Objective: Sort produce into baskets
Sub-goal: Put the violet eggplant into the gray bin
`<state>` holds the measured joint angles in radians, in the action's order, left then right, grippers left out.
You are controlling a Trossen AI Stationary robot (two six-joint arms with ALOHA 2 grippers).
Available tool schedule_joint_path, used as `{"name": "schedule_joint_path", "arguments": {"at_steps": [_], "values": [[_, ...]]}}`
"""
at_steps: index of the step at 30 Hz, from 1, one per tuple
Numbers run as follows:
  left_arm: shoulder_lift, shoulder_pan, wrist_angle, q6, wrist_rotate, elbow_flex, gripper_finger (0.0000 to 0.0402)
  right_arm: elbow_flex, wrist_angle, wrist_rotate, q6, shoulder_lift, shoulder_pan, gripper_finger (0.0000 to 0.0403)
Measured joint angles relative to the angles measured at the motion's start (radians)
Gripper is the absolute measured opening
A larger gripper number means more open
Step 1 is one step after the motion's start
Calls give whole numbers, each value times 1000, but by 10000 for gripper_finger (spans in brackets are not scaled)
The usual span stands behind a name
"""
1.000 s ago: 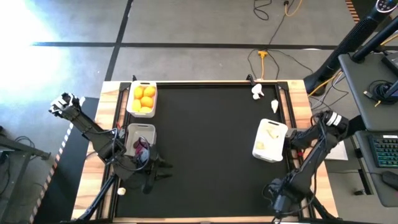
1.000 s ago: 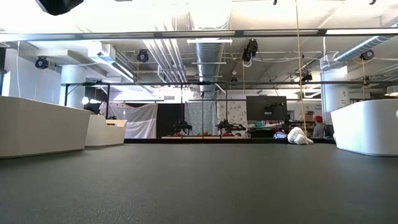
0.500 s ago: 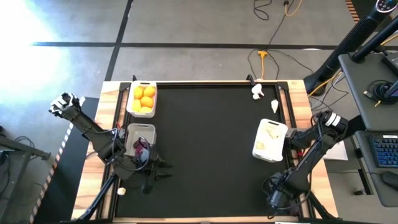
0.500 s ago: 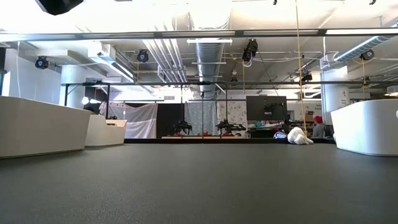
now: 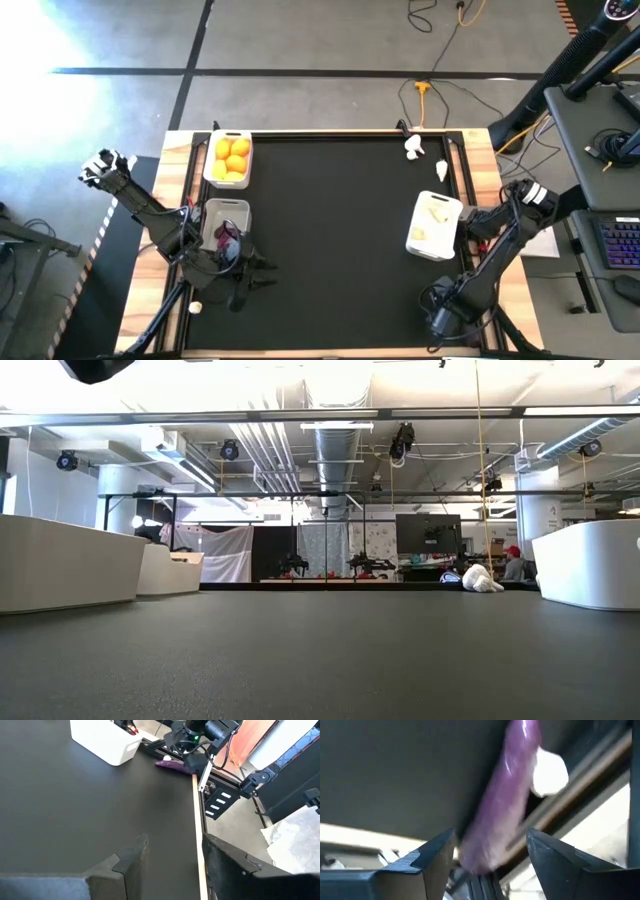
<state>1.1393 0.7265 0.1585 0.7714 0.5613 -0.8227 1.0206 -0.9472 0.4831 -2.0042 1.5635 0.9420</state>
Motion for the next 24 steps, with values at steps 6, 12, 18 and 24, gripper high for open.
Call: {"name": "schedule_joint_path", "arguments": {"at_steps": [6,12,18,24], "values": [[0,0,0,-4,6,0,168,-19,-52,-74,120,5,-69,251],[0,0,-1,8,5,0,168,-80,-64,-70,243,5,-105,242],[0,2,-1,23,5,0,168,-145,10,-55,259,5,-103,222],[0,2,-1,23,5,0,168,-207,126,-47,237,1,-103,202]]}}
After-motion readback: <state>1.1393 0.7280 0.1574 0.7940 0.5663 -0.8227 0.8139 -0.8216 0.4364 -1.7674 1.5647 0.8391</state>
